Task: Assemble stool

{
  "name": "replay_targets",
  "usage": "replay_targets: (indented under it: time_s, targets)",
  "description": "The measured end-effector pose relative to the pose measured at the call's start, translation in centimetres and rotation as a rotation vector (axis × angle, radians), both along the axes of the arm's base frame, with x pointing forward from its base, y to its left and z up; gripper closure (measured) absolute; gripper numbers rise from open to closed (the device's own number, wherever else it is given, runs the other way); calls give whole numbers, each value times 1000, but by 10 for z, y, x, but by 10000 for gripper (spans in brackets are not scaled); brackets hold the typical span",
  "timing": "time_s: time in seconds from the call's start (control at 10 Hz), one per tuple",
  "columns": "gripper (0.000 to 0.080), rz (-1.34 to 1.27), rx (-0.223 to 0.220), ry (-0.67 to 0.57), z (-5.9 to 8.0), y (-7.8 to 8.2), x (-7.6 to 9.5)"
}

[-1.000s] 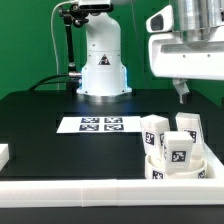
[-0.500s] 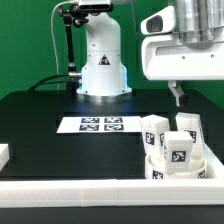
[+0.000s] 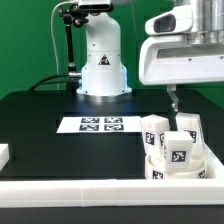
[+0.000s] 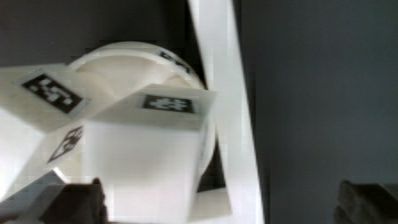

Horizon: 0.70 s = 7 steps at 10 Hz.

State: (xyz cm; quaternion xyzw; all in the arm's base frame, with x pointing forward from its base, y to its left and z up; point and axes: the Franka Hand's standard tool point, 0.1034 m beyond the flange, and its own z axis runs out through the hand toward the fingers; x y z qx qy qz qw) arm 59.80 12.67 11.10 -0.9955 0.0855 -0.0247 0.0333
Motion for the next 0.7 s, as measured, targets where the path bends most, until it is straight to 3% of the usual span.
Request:
replay_targets:
  time_s: [0.3,0.7]
  targets:
    - [151,208,-21,-12,-1,-3,0]
    - [151,659,-104,-33,-2,-6,0]
